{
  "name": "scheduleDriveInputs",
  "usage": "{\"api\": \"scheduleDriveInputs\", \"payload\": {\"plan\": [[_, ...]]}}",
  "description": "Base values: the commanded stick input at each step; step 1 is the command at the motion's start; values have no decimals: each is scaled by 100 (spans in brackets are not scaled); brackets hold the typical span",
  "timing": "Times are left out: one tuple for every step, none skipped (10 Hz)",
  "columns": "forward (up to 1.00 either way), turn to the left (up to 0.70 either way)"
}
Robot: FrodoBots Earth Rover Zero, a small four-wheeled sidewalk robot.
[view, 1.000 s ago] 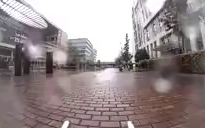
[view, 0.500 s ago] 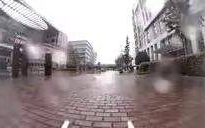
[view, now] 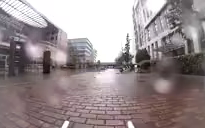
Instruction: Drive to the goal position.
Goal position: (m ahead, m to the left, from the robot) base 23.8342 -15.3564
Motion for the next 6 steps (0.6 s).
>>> {"api": "scheduleDriveInputs", "payload": {"plan": [[70,-14],[70,-14],[70,-13],[70,-11],[70,-5],[70,0]]}}
